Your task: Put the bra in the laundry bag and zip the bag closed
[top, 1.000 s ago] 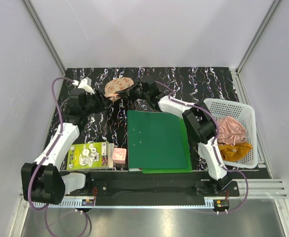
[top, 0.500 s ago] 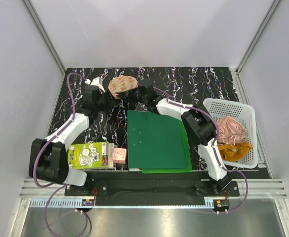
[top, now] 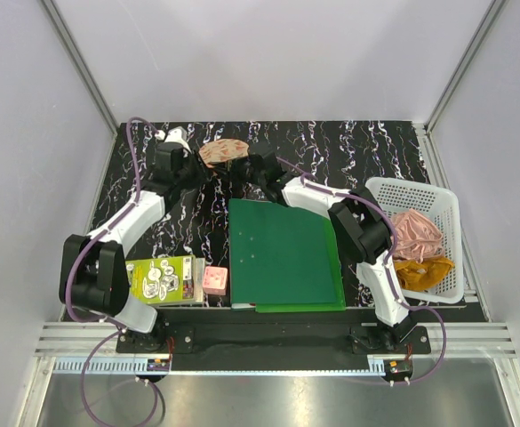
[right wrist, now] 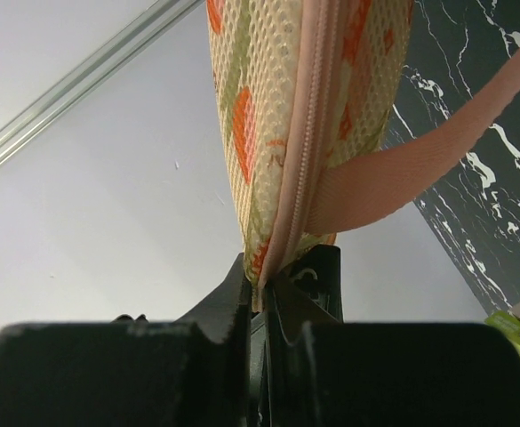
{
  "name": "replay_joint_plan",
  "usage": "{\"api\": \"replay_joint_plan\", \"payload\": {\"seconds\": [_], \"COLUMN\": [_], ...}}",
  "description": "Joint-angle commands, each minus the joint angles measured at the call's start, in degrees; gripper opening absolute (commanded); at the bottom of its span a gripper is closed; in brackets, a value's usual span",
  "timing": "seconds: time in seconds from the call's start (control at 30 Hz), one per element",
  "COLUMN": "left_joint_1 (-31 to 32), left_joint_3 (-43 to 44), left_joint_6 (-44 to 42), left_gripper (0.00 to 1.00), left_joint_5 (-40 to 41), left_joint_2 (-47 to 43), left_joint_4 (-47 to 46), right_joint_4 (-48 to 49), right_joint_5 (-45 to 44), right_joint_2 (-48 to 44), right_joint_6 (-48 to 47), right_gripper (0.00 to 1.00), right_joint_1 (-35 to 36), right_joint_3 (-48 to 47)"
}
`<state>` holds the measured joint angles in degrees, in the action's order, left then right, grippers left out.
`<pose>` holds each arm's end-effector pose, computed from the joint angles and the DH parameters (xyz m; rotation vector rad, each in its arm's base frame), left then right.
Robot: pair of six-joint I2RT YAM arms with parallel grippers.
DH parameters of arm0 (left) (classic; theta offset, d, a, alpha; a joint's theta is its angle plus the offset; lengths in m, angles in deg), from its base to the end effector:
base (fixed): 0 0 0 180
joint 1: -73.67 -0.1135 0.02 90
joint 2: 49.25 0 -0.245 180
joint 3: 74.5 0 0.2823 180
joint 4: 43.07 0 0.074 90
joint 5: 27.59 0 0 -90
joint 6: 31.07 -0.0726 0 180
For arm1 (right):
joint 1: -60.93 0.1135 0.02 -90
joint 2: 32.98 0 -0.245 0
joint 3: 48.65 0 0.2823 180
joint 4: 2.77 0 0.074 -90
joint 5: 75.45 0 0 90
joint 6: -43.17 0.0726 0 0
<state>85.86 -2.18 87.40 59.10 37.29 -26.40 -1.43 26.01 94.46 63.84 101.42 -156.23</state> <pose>0.3946 -0.0895 0.2135 -0.2691 2.1298 -0.4810 0.4257 0.3824 0.1660 1.2562 2.0939 1.7583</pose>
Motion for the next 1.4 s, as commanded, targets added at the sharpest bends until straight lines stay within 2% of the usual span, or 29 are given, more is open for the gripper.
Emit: {"api": "replay_joint_plan", "payload": {"seconds": [0.0,0.1,0.2,0.23,0.27,0.4,0.5,0.57,0.6,0.7,0.77,0.97,1.07,1.1,1.23,1.33,1.37], "left_joint_1": [0.38,0.47,0.56,0.65,0.65,0.65,-0.05,-2.68,-3.91,-7.87,-8.58,-9.02,-9.02,-9.02,-7.89,-5.87,-5.34], "left_joint_3": [3.23,3.93,4.81,4.9,5.42,8.23,7.28,6.22,4.39,2.7,2.61,4.72,5.6,5.52,3.85,4.28,4.72], "left_joint_6": [-1.84,-2.19,-2.98,-3.42,-3.33,-1.66,-3.5,-3.6,-3.6,-4.73,-6.93,-7.55,-6.24,-4.14,2.28,6.33,7.21], "left_gripper": [0.36,0.31,0.21,0.08,0.0,0.0,0.0,0.0,0.0,0.0,0.0,0.0,0.0,0.0,0.0,0.0,0.0], "left_joint_5": [2.43,3.13,3.05,3.22,4.62,13.56,15.7,13.09,7.06,-3.59,-6.96,-16.62,-21.46,-22.78,-25.87,-25.87,-25.87], "left_joint_2": [0.21,0.38,0.56,0.64,0.64,1.52,0.74,0.38,0.47,2.75,4.33,7.23,8.38,8.12,7.06,6.97,7.06], "left_joint_4": [-3.61,-3.61,-3.53,-3.44,-2.39,6.21,10.27,12.12,11.95,11.24,10.45,7.2,6.32,5.8,0.36,-1.93,-2.55], "right_joint_4": [1.07,0.55,-0.77,-0.86,-1.04,-1.39,-2.09,-2.09,-2.44,-1.22,-1.83,-0.77,-6.64,-7.88,-21.14,-23.35,-23.8], "right_joint_5": [0.49,0.66,0.58,0.49,0.4,0.75,2.77,6.44,8.9,18.66,25.49,38.24,40.04,39.6,31.71,25.21,24.66], "right_joint_2": [-4.13,-4.3,-4.74,-4.65,-4.91,-5.44,-6.06,-5.63,-4.75,-1.76,0.26,5.09,8.35,8.35,2.84,-2.69,-3.42], "right_joint_6": [0.68,0.42,-0.28,-0.8,-0.98,-5.1,-11.32,-15.99,-21.15,-27.5,-30.24,-36.4,-38.86,-40.78,-43.62,-42.47,-42.38], "right_gripper": [0.07,0.06,0.05,0.05,0.05,0.02,0.0,0.0,0.0,0.0,0.0,0.03,0.15,0.4,0.75,0.89,0.89], "right_joint_1": [0.91,0.91,0.91,0.91,0.91,-0.14,-2.51,-4.45,-5.41,-9.54,-11.48,-15.52,-16.67,-16.67,-16.06,-15.53,-15.36], "right_joint_3": [0.3,0.47,0.56,0.56,0.74,1.96,3.54,3.9,2.77,2.24,1.27,-1.8,-8.47,-9.27,-9.73,-4.72,-3.32]}}
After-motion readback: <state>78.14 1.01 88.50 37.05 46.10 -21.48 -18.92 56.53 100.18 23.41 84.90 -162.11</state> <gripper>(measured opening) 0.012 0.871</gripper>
